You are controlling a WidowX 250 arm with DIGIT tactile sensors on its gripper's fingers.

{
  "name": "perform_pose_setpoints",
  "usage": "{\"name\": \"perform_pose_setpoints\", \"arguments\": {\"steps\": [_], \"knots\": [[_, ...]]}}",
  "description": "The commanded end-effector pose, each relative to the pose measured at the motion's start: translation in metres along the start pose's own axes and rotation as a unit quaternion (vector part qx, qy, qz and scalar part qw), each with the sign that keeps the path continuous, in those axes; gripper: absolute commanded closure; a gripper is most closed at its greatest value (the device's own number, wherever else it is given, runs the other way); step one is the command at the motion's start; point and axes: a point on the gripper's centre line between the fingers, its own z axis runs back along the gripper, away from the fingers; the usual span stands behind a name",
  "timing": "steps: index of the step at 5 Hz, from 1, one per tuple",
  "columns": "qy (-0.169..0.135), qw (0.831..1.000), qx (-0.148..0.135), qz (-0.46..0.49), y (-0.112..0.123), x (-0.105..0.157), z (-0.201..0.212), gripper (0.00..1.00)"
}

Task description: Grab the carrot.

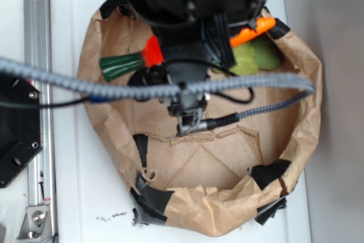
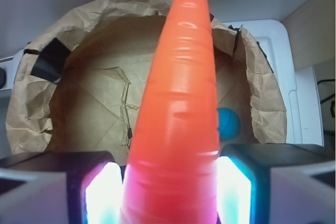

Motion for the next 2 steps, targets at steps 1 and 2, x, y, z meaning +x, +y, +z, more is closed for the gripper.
{"name": "perform_pose_setpoints", "arguments": {"steps": [1, 2], "knots": [[-0.01, 1.0, 0.003, 0.006, -0.0049, -0.0023, 0.0038, 1.0], [-0.007, 1.0, 0.004, 0.008, -0.0054, -0.0033, 0.0029, 1.0]]}}
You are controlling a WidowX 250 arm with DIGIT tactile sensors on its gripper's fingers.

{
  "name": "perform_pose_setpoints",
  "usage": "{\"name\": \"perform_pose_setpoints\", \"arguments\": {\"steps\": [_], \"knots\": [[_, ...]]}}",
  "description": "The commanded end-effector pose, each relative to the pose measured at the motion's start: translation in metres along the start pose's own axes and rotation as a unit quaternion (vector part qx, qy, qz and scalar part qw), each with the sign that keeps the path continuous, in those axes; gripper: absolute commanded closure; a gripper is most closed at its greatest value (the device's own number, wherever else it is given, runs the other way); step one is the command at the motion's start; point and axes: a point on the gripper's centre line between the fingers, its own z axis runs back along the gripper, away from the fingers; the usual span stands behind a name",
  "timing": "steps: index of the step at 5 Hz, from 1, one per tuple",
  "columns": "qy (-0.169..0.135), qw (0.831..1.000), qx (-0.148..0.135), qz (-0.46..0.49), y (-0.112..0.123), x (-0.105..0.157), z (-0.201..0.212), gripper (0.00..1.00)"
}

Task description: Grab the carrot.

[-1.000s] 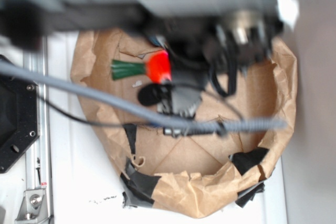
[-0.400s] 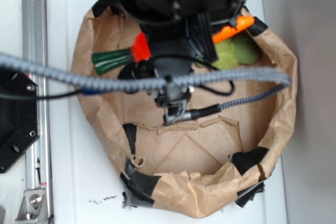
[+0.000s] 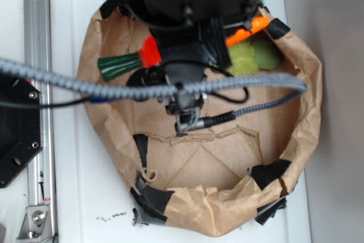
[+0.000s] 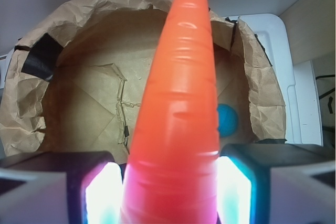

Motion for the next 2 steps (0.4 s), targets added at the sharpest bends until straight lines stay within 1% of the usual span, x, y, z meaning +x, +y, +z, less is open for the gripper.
{"name": "perform_pose_setpoints", "arguments": {"steps": [1, 2], "knots": [[-0.012, 1.0, 0.001, 0.006, -0.0062, -0.001, 0.0065, 1.0], [-0.004, 1.0, 0.013, 0.006, -0.0051, -0.0004, 0.0053, 1.0]]}}
